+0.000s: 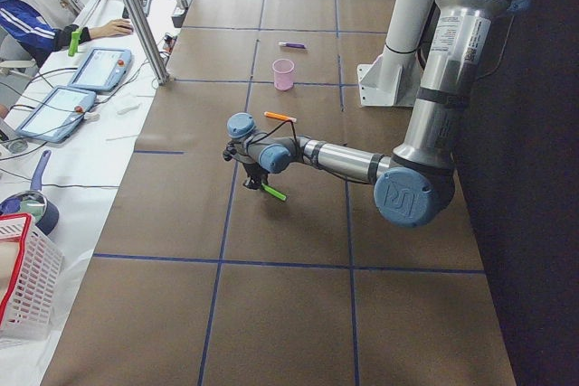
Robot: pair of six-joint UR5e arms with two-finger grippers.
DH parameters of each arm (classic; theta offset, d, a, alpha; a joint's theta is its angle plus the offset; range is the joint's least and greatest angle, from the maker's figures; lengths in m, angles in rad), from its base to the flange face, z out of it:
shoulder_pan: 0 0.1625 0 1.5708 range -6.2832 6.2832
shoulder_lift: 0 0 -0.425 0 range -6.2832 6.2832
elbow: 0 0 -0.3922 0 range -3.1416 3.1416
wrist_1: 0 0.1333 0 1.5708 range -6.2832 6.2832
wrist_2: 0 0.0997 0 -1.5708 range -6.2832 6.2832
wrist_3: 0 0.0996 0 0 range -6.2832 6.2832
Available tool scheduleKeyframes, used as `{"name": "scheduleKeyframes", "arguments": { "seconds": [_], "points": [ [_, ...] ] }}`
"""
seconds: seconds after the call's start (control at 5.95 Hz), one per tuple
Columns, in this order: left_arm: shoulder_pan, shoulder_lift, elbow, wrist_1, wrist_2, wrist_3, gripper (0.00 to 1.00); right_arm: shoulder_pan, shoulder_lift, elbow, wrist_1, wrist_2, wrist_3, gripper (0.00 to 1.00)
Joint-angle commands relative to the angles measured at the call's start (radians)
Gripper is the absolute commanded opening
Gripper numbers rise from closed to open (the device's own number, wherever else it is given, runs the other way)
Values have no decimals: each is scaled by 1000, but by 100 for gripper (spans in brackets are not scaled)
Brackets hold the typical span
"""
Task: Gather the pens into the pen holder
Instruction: 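Lower the left gripper onto the green highlighter and close on it, then lift the green highlighter with the left gripper and carry it over the lavender cup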
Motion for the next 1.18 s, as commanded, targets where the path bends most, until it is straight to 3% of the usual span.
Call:
{"name": "scheduleKeyframes", "arguments": {
  "seconds": [0.0, 0.34, 0.5, 0.84, 1.01],
  "points": [
    [-1, 7, -28, -1, -6, -4, 0, 0, 0, 0, -2, 0, 0, 100],
    [-2, 44, -190, 3, -2, -115, 0, 0, 0, -3, -2, -1, 0, 100],
    [-5, 8, -212, -8, 9, -112, 0, 0, 0, -1, -1, -4, 0, 100],
    [21, -144, -212, -166, 188, -104, 0, -2, 2, -3, -2, -4, -1, 100],
    [82, -193, -206, -310, 295, -168, 0, -12, 9, -3, -2, -4, 0, 100]
  ]
}}
